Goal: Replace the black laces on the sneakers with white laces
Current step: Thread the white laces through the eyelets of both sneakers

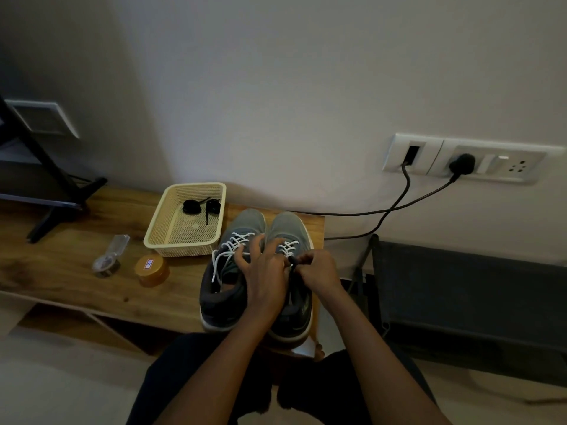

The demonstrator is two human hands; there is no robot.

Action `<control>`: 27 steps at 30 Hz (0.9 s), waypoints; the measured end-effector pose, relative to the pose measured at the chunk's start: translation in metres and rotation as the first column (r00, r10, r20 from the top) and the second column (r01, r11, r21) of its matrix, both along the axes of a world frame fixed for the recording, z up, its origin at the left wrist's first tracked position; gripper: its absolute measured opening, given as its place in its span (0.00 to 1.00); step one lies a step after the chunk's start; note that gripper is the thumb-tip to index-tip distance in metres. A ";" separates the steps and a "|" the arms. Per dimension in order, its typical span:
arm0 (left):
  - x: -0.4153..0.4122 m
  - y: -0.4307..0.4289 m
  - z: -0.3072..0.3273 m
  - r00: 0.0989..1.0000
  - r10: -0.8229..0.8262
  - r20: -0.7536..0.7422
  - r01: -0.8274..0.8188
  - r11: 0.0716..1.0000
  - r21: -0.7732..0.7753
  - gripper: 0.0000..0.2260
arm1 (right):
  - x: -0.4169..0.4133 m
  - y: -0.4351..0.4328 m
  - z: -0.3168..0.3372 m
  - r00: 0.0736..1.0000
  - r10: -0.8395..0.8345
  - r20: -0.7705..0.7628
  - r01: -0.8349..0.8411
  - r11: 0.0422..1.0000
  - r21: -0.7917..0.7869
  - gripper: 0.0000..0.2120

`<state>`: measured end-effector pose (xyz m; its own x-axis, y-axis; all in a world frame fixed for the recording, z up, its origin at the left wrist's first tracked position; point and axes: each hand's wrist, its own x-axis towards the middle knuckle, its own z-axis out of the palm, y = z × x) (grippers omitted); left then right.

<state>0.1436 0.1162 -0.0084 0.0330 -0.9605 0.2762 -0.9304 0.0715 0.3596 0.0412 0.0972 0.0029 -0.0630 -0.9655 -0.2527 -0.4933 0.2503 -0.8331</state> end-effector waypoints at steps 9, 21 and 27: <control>-0.001 -0.007 -0.009 0.965 -0.073 -0.252 0.033 0.987 -0.160 0.11 | 0.001 0.001 -0.001 0.996 0.031 -0.089 -0.036 0.998 -0.047 0.05; 0.002 -0.010 -0.010 0.985 -0.033 -0.168 0.036 0.999 0.012 0.13 | 0.004 0.003 -0.003 0.999 -0.004 -0.054 0.002 1.000 -0.031 0.06; 0.004 -0.012 -0.005 0.996 -0.066 -0.062 0.072 0.993 0.098 0.14 | 0.004 0.002 -0.006 0.997 -0.052 0.054 0.050 0.998 0.029 0.08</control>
